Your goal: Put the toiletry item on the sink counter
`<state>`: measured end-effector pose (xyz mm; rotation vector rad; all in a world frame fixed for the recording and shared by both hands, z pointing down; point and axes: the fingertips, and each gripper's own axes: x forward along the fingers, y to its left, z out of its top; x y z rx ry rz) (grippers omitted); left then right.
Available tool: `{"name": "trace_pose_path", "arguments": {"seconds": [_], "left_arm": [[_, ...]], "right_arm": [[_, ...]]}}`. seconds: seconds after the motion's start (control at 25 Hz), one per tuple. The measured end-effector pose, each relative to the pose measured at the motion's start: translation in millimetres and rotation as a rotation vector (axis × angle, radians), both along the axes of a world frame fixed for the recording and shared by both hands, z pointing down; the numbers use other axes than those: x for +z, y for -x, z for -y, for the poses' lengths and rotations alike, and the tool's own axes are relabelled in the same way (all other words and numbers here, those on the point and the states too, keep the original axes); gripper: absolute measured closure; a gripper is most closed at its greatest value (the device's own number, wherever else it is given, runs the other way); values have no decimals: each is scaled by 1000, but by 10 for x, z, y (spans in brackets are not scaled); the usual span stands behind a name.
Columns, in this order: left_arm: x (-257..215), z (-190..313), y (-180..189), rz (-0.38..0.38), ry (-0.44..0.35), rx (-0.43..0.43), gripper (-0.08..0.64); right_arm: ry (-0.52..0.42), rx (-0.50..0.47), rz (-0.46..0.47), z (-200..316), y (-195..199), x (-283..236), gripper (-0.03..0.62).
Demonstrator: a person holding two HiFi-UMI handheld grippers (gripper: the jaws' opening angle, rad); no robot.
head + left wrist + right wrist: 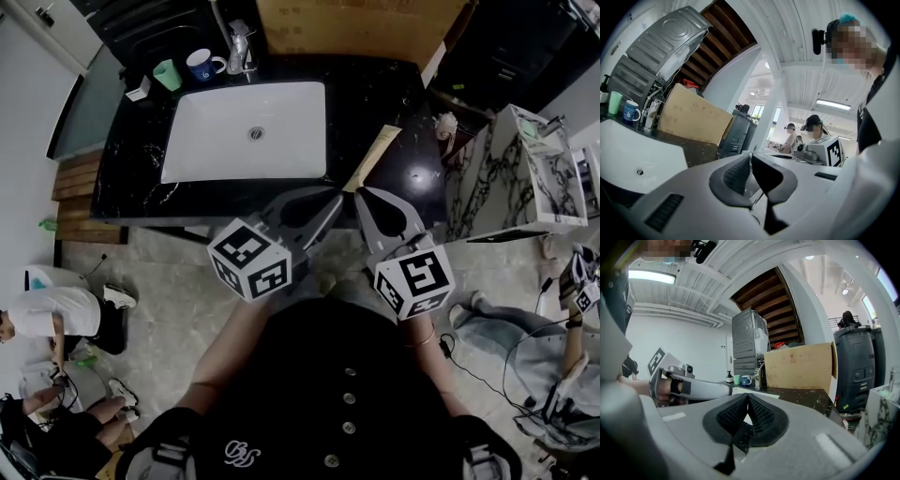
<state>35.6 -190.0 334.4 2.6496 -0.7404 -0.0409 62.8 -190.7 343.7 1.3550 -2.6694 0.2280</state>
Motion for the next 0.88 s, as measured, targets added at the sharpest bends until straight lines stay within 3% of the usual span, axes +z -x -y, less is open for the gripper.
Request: {"name": "trace_pose_path", "arguments": {"seconds": [0.4,0.88], "left_arm": [[114,-37,-42,19,45,20,535],[198,-18,41,32,60,-9,535]], "right_arm": [[31,-52,-16,-41,59,71,589],[68,-63,49,-20,60,176,589]]}}
